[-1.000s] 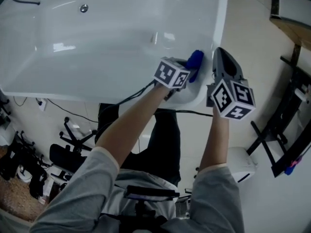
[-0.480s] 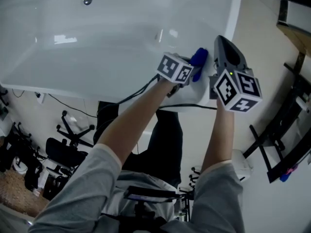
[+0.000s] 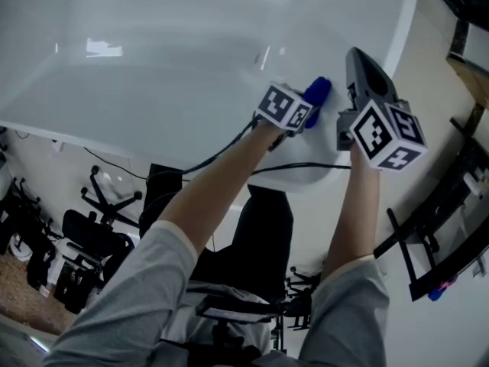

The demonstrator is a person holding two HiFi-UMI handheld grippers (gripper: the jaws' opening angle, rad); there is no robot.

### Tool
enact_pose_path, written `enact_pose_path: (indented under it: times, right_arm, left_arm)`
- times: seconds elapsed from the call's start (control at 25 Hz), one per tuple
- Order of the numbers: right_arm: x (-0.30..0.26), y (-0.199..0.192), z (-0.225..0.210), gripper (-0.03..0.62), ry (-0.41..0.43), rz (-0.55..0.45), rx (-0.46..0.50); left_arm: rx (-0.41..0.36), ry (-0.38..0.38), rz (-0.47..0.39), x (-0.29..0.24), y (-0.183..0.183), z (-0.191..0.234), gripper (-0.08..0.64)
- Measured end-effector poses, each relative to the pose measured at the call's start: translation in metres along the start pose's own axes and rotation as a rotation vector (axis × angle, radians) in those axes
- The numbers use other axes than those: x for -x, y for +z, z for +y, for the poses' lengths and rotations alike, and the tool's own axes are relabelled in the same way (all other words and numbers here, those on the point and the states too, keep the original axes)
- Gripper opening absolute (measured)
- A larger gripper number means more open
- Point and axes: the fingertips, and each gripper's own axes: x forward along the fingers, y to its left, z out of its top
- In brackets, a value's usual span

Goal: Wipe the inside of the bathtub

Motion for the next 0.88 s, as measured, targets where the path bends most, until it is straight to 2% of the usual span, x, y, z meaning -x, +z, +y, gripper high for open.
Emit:
enact_pose_path:
  times: [0.2,0.88]
  right_arm:
    - [-0.029,-0.011,0.004,0.009,0.002,0.030,-0.003]
    - [-0.131,-0.067,-0.012,0.009,-0.069,0.100,-0.057]
  left_arm:
    - [0.029,0.016,-0.002,-0.006,-0.008,0.028,0.129]
    - [0.005,0.083,0.041,-0.026,-0.034,0.113,0.129]
